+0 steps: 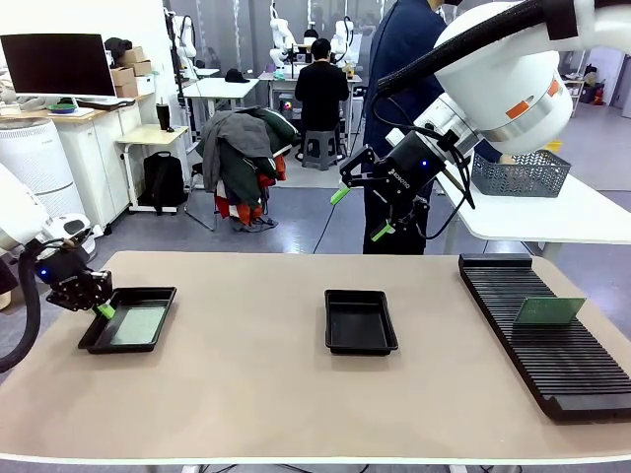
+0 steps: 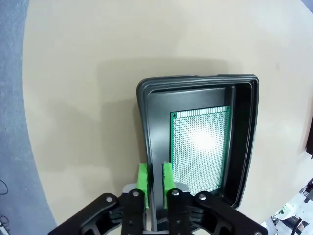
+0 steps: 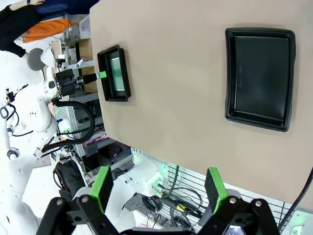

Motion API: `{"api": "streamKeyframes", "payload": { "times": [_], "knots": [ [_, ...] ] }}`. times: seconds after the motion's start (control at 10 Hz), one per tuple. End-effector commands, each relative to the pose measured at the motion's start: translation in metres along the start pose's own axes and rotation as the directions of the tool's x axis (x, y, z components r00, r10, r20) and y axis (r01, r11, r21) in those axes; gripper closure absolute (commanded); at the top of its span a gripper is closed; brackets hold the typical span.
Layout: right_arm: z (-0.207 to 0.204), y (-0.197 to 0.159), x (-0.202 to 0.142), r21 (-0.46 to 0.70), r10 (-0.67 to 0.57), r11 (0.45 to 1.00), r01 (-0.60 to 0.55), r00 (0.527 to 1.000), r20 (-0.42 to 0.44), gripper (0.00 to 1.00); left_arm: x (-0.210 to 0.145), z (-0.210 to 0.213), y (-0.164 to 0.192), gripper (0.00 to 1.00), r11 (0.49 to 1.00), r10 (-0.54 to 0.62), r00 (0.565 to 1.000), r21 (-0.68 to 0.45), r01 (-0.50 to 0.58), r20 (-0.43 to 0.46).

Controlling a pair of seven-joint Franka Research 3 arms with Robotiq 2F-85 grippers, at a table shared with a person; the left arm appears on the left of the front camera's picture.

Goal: Inspect and transfer BCBs to ESD trays.
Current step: Pick up the ESD tray and place it on the left side of the table.

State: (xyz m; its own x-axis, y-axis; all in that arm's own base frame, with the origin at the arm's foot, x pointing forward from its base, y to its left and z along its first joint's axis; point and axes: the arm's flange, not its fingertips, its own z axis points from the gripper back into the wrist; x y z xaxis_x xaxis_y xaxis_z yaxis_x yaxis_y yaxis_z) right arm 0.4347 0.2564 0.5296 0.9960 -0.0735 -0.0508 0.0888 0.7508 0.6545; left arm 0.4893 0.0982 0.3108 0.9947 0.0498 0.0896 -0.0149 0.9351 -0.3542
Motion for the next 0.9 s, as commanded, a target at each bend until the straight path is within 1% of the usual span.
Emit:
{"api": "streamKeyframes", "payload": {
  "times": [0.0, 0.1, 0.2, 0.3, 0.4, 0.5, 0.6, 0.7, 0.8],
  "knots": [
    [-0.001, 0.001, 0.003, -0.009, -0.005, 1.000, 0.005, 1.000, 0.010, 0.00, -0.005, 0.002, -0.002, 0.64, 1.000, -0.019, 1.000, 0.015, 0.019, 0.019],
    [-0.001, 0.001, 0.003, -0.009, -0.005, 1.000, 0.005, 1.000, 0.010, 0.00, -0.004, 0.005, -0.005, 0.52, 0.999, -0.024, 1.000, 0.027, 0.023, 0.020],
    [-0.001, 0.001, 0.003, -0.009, -0.005, 1.000, 0.005, 1.000, 0.010, 0.00, -0.004, 0.011, -0.010, 0.47, 0.999, -0.027, 0.999, 0.048, 0.026, 0.018],
    [-0.001, 0.001, 0.003, -0.009, -0.005, 1.000, 0.005, 1.000, 0.010, 0.00, -0.002, 0.020, -0.019, 0.34, 0.996, -0.039, 0.999, 0.080, 0.038, 0.016],
    [-0.001, 0.001, 0.003, -0.009, -0.005, 1.000, 0.005, 1.000, 0.010, 0.00, -0.001, 0.032, -0.032, 0.29, 0.990, -0.059, 0.998, 0.126, 0.057, 0.011],
    [-0.001, 0.001, 0.003, -0.009, -0.005, 1.000, 0.005, 1.000, 0.010, 0.00, 0.002, 0.045, -0.044, 0.17, 0.982, -0.074, 0.997, 0.171, 0.073, -0.003],
    [-0.001, 0.001, 0.003, -0.009, -0.005, 1.000, 0.005, 1.000, 0.010, 0.00, 0.004, 0.057, -0.055, 0.12, 0.972, -0.091, 0.996, 0.217, 0.093, -0.023],
    [-0.001, 0.001, 0.003, -0.009, -0.005, 1.000, 0.005, 1.000, 0.010, 0.00, 0.005, 0.069, -0.068, 0.00, 0.961, -0.103, 0.994, 0.254, 0.108, -0.033],
    [-0.001, 0.001, 0.003, -0.009, -0.005, 1.000, 0.005, 1.000, 0.010, 0.00, 0.006, 0.080, -0.084, 0.00, 0.947, -0.114, 0.992, 0.296, 0.125, -0.054]
  ]
}}
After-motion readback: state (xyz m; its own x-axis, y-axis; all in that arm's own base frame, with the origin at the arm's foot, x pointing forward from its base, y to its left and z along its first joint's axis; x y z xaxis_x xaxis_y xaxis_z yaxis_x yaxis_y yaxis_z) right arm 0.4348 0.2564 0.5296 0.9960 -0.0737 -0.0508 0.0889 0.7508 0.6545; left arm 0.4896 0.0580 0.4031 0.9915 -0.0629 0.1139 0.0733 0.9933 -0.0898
